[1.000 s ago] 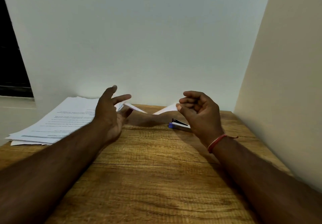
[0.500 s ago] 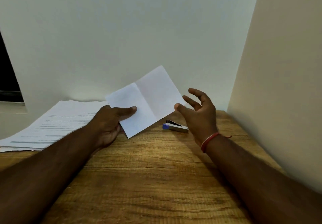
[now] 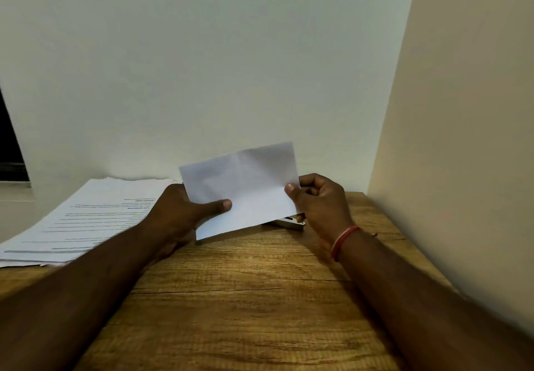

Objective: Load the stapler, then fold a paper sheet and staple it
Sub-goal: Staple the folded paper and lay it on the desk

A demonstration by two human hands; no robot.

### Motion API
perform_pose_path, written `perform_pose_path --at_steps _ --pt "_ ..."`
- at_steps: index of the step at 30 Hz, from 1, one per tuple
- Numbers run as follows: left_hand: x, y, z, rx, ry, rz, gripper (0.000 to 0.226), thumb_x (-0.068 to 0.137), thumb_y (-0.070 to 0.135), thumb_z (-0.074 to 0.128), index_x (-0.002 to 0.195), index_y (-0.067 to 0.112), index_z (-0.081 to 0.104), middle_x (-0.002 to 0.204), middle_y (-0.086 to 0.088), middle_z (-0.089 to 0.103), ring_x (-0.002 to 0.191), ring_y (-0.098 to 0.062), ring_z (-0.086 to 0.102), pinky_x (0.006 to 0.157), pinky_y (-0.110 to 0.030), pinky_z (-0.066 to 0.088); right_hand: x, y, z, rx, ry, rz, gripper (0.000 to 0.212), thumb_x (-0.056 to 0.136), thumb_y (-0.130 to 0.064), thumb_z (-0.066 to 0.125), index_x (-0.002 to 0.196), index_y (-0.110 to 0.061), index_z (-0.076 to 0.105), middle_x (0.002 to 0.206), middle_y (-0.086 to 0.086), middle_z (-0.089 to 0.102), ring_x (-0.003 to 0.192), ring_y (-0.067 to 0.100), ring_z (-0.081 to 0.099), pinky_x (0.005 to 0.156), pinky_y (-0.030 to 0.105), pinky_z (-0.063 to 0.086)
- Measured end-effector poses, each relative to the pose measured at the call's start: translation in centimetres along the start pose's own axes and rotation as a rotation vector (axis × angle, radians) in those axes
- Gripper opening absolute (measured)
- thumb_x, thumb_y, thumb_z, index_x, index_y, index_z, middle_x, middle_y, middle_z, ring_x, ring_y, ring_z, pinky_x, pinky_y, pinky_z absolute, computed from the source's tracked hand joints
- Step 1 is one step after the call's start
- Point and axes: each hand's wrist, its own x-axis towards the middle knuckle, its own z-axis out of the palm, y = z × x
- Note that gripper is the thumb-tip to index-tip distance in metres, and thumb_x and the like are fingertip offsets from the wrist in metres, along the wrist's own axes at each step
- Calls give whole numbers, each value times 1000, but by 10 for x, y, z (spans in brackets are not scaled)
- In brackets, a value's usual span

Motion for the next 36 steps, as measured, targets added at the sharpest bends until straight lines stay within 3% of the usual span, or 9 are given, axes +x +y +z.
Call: perform_pose_path --at_steps 3,8,11,16,20,27,32,34,36 --pt "1 3 1 120 47 102 33 78 21 99 98 24 73 85 1 82 75 -6 79 55 -11 56 2 0 -1 -40 30 -32 7 97 -9 83 99 -7 77 73 -5 75 54 6 60 49 25 51" --pt "7 2 -2 247 121 194 37 76 37 101 100 30 74 100 -1 81 92 -19 78 74 -33 63 4 -1 -1 -96 65 -152 13 92 -3 85 93 -11 74 95 6 83 87 13 79 64 20 61" --pt "8 2 -2 259 127 207 34 78 37 100 99 30 74 98 0 81 89 -15 78 72 -31 61 6 -1 -3 -147 67 -199 21 92 -4 85 88 -21 73 96 2 83 94 15 80 70 25 65" --pt "4 -7 -7 189 -43 94 33 80 32 98 108 21 83 98 4 87 89 -12 84 70 -23 65 3 0 -6 -7 47 -106 12 97 -2 80 105 -5 72 100 6 82 76 8 76 52 23 58" --pt "6 -4 -8 168 -48 102 31 84 25 97 110 15 84 94 0 88 77 -26 85 65 -24 66 5 1 -5 -31 64 -124 13 97 -5 81 106 -4 73 97 0 82 76 7 75 53 26 59" --pt "12 -5 -10 102 -92 81 39 84 21 96 117 4 82 97 -11 87 84 -32 86 70 -32 69 9 1 -12 17 16 -152 8 97 -3 79 103 -7 74 103 8 82 77 13 72 52 28 57" --pt "17 -13 -15 98 1 95 35 83 21 98 112 7 85 99 -7 88 86 -33 86 76 -39 71 11 7 -9 54 -11 5 31 102 -44 70 117 -19 77 106 11 76 74 12 71 64 31 59" --pt "17 -15 -16 120 44 116 34 82 27 100 110 13 87 100 -2 88 87 -26 86 82 -41 71 5 7 -9 -118 -118 86 48 95 -63 68 118 -22 76 112 5 78 85 13 72 71 29 55" --pt "14 -15 -15 171 89 158 27 82 33 100 103 23 86 96 6 87 85 -10 84 78 -27 68 -3 12 -9 -394 -265 79 43 92 -60 79 119 -28 76 108 -7 77 95 12 71 77 28 58"
